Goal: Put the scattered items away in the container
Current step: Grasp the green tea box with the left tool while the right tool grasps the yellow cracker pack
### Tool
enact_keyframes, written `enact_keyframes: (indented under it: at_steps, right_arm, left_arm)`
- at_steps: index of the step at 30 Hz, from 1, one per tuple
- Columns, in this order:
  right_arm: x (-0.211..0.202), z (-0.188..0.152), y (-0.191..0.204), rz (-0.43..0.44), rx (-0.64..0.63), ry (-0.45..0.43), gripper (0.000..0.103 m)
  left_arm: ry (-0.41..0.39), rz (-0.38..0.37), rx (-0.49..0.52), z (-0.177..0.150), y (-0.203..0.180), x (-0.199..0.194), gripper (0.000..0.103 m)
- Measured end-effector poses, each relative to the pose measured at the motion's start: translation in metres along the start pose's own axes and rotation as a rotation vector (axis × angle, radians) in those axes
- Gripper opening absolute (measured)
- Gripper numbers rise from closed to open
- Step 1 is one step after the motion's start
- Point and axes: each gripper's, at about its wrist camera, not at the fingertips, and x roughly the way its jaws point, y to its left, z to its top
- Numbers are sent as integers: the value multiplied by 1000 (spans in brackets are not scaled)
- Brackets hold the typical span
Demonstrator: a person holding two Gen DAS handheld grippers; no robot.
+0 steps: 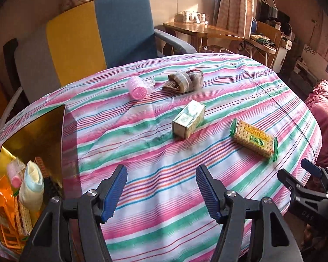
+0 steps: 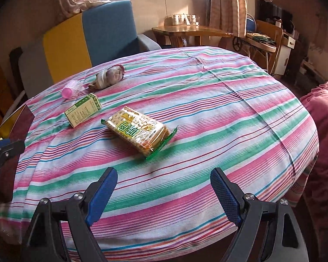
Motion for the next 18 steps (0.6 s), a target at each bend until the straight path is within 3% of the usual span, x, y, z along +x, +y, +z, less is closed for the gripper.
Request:
enact_keyframes:
  at_steps: [3, 10, 18]
  right_arm:
    - [1, 0, 4, -1, -21, -5, 89]
    - [8, -3, 5, 5, -36, 8, 89]
    - [13, -4, 3, 2, -36, 17, 89]
  left_arm:
    - [13, 11, 28, 17, -6, 14, 67]
    - [44, -84, 55, 46, -10, 44, 67]
    - [90, -135, 177, 64, -29, 81, 66]
